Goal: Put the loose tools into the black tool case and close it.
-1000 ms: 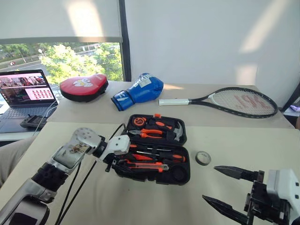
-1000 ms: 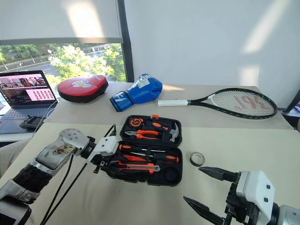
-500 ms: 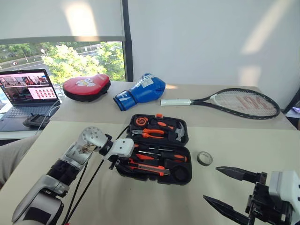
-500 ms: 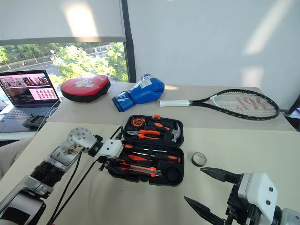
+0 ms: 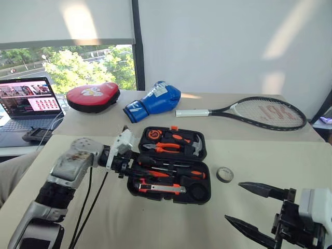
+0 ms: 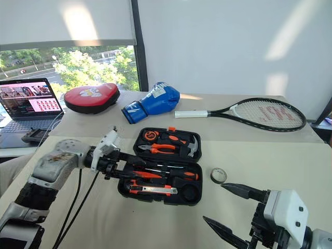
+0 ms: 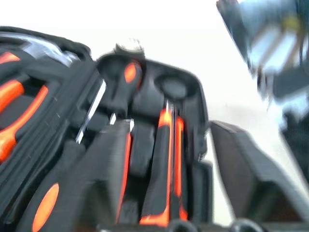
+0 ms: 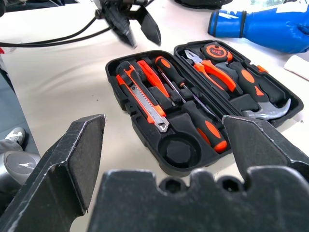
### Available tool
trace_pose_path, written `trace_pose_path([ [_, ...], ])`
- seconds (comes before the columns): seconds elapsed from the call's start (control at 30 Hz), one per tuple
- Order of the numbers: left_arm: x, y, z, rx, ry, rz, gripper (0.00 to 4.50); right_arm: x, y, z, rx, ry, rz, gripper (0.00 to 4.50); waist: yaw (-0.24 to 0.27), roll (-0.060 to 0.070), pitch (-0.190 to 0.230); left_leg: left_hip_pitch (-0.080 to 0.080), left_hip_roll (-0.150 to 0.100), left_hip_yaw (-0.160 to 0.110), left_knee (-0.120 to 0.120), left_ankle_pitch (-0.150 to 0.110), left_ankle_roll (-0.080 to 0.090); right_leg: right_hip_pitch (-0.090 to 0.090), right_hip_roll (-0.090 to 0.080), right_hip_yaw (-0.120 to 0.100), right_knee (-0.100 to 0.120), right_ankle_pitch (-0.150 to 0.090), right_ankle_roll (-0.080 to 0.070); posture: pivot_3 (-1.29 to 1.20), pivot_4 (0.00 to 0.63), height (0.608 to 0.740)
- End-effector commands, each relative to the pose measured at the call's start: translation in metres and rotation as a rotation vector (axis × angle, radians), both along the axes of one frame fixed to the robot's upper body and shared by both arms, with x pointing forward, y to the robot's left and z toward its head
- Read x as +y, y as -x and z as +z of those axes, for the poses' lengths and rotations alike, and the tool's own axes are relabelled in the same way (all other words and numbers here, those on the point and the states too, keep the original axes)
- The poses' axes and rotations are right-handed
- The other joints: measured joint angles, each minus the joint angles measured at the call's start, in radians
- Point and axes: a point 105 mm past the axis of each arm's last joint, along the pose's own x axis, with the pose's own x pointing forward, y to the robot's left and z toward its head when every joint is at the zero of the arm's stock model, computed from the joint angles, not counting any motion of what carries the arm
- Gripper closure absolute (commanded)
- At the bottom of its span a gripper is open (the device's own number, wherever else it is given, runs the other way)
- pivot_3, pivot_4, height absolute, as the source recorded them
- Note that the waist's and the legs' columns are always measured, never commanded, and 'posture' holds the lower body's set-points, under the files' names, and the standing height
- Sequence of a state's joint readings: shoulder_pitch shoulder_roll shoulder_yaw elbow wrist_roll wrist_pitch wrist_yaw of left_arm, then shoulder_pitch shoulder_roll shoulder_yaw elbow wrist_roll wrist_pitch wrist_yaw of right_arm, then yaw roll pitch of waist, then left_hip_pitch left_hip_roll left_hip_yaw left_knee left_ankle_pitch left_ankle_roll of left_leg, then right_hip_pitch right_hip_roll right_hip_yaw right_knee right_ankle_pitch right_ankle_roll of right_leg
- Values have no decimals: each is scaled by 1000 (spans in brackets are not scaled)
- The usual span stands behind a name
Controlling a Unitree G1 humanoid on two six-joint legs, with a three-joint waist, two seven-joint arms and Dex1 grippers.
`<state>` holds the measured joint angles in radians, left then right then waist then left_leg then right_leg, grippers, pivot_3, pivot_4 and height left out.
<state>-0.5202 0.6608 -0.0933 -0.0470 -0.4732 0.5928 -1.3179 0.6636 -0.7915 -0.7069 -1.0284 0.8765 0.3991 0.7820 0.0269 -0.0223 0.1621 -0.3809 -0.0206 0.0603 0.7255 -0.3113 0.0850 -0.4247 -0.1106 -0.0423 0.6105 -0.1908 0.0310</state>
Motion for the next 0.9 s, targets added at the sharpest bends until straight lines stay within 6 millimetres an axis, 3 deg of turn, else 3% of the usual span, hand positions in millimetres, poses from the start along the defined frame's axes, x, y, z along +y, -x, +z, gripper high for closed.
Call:
trace_pose_path([
  [0.03,-3,-1,-17,-38,-16,125,3486,1,0,4,-7,-1,13,0,2,0,0,0,0,0,0,0,0,0,0,0,0,0,0,0,150,740],
  [0.13,3,-4,-55,-38,-149,233,4491,-1,1,4,-2,13,10,0,6,-1,0,-1,0,0,0,1,-1,-1,-1,0,0,1,0,0,150,740],
  [0.27,5,2,-91,24,-296,273,4491,-2,1,1,32,28,-2,0,17,2,-2,4,0,0,-1,-3,4,2,-5,1,-1,1,-1,0,150,740],
  [0.4,1,10,-101,-12,-366,209,4491,-4,1,-8,105,59,-15,0,15,10,-8,11,0,0,-5,-5,1,4,-6,2,-2,1,-2,0,150,740],
  [0.5,17,8,-114,-126,-503,149,4491,-11,-11,-15,162,70,-76,0,12,16,-16,13,1,1,-6,-4,2,4,-6,2,-2,0,-3,0,150,740],
  [0.57,16,3,-104,-153,-438,156,4491,-13,-27,-11,105,89,-118,0,10,14,-20,14,1,2,-10,-3,1,4,-6,3,-2,-1,-5,0,150,740],
  [0.67,-1,-7,-45,-162,-67,223,4491,-15,-47,-12,117,84,-163,0,6,16,-22,14,2,3,-11,-1,1,4,-6,3,-1,-4,-13,0,150,740],
  [0.7,-2,-5,-28,-164,11,209,4491,-14,-52,-14,142,72,-167,0,7,17,-21,12,2,3,-11,0,0,3,-6,3,0,-4,-13,0,150,740],
  [0.77,0,7,-9,-145,50,128,4491,-15,-62,-18,192,64,-166,0,9,7,-13,8,4,2,-11,3,-2,-1,-5,1,1,-2,-14,0,150,740],
  [0.9,4,33,25,-106,107,27,3424,-29,-91,-32,269,165,-214,0,5,0,-10,-3,6,-1,-10,7,-7,-9,1,-1,1,1,-13,0,150,740],
])
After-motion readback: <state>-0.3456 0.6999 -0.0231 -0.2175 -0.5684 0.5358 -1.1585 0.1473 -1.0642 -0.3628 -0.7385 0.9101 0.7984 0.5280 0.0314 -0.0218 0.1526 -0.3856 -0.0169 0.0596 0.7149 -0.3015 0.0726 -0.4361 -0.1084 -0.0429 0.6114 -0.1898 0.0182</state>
